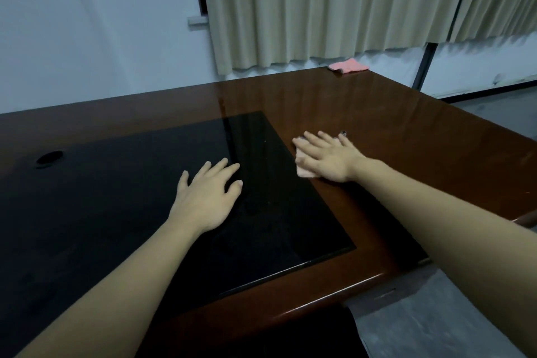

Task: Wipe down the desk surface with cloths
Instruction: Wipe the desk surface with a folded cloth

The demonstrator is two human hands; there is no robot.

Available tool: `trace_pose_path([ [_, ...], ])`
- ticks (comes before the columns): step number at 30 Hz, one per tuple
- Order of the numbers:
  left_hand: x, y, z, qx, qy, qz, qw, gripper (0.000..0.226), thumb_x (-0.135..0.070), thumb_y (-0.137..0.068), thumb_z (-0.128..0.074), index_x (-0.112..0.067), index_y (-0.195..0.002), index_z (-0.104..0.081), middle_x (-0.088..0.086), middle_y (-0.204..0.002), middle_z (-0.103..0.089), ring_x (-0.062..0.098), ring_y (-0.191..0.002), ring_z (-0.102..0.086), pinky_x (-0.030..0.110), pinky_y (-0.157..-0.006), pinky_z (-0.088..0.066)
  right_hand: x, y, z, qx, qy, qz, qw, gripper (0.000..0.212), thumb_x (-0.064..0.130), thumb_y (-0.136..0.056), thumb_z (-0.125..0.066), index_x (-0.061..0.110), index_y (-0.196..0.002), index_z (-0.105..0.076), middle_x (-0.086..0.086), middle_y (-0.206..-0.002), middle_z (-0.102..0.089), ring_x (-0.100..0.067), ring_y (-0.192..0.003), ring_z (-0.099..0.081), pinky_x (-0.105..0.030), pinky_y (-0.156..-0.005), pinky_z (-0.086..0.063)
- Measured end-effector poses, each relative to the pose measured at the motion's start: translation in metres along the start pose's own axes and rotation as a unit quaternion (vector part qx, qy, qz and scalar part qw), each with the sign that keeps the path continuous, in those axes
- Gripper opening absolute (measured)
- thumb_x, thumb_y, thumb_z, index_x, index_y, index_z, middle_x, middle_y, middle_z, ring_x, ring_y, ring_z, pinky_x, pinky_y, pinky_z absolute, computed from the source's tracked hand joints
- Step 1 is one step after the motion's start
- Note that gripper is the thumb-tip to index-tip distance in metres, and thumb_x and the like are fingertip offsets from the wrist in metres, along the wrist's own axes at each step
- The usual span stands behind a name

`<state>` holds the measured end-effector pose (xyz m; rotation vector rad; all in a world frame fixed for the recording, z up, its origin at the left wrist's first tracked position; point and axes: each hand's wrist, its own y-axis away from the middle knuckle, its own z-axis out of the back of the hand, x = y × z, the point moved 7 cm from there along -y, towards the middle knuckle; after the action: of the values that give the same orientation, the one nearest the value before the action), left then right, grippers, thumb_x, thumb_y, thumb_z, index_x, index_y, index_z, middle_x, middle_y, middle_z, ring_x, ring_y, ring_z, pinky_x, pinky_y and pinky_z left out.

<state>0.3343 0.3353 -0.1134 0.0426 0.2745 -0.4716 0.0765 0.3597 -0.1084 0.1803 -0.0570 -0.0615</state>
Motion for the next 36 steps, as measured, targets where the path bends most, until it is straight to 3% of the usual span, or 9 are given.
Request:
trace_pose_path([
  [5, 0.0, 0.0, 0.0, 0.0, 0.003, 0.0, 1.0, 0.053, -0.052, -0.106, -0.027, -0.041, -0.158, -0.025, -0.015, -0.168, -0.012, 0.016, -0.156, -0.005, 0.054, -0.124, 0.001, 0.013, -0.027, 0.001, 0.006, -0.005, -0.009, 1.0, 0.063, 0.062, -0.104, -0.017, 0.041, -0.161, 0.003, 0.006, -0.171, 0.009, -0.026, -0.157, 0.009, -0.058, -0.123, 0.006],
  [14, 0.001, -0.001, 0.001, -0.003, 0.015, 0.001, 1.0, 0.053, -0.051, -0.106, -0.031, -0.039, -0.157, -0.027, -0.014, -0.168, -0.015, 0.016, -0.156, -0.007, 0.054, -0.124, 0.0, 0.117, 0.107, -0.026, 0.011, 0.029, 0.187, 0.982, 0.069, 0.071, -0.096, -0.009, 0.047, -0.157, 0.012, 0.012, -0.167, 0.018, -0.013, -0.153, 0.02, -0.047, -0.124, 0.014],
  [17, 0.004, 0.001, 0.008, -0.008, 0.042, 0.005, 0.999, 0.054, -0.047, -0.106, -0.037, -0.034, -0.158, -0.028, -0.011, -0.167, -0.019, 0.017, -0.156, -0.01, 0.055, -0.124, 0.0, 0.114, 0.107, -0.026, 0.018, 0.02, 0.175, 0.984, 0.075, 0.074, -0.088, -0.005, 0.049, -0.157, 0.009, 0.014, -0.168, 0.016, -0.011, -0.153, 0.02, -0.045, -0.124, 0.015],
  [21, 0.024, 0.009, 0.023, -0.024, 0.045, 0.029, 0.998, 0.053, -0.045, -0.107, -0.038, -0.032, -0.158, -0.03, -0.01, -0.167, -0.022, 0.019, -0.156, -0.011, 0.056, -0.123, 0.001, 0.095, 0.063, -0.017, 0.002, 0.012, 0.127, 0.992, 0.063, 0.062, -0.103, -0.019, 0.047, -0.159, 0.006, 0.013, -0.169, 0.012, -0.015, -0.156, 0.013, -0.05, -0.124, 0.01],
  [28, 0.073, 0.033, 0.033, -0.025, 0.031, 0.078, 0.996, 0.051, -0.045, -0.107, -0.037, -0.033, -0.156, -0.032, -0.011, -0.167, -0.022, 0.018, -0.156, -0.011, 0.056, -0.124, 0.001, 0.097, -0.006, -0.008, 0.005, -0.006, 0.041, 0.999, 0.063, 0.062, -0.104, -0.019, 0.043, -0.16, 0.002, 0.008, -0.17, 0.01, -0.024, -0.157, 0.011, -0.056, -0.123, 0.008],
  [33, 0.08, 0.036, 0.028, -0.031, 0.019, 0.082, 0.996, 0.051, -0.045, -0.107, -0.036, -0.033, -0.156, -0.033, -0.011, -0.167, -0.02, 0.02, -0.156, -0.011, 0.057, -0.123, -0.002, 0.167, 0.052, -0.017, 0.01, 0.03, 0.168, 0.985, 0.063, 0.06, -0.105, -0.019, 0.043, -0.16, 0.006, 0.008, -0.17, 0.013, -0.021, -0.156, 0.013, -0.055, -0.123, 0.011],
  [36, 0.079, 0.035, 0.026, -0.037, 0.015, 0.079, 0.996, 0.051, -0.045, -0.107, -0.035, -0.032, -0.156, -0.033, -0.011, -0.167, -0.02, 0.019, -0.156, -0.011, 0.056, -0.123, -0.002, 0.175, 0.095, -0.026, 0.01, 0.025, 0.23, 0.973, 0.062, 0.062, -0.104, -0.02, 0.046, -0.159, 0.007, 0.01, -0.169, 0.014, -0.015, -0.155, 0.017, -0.049, -0.123, 0.015],
])
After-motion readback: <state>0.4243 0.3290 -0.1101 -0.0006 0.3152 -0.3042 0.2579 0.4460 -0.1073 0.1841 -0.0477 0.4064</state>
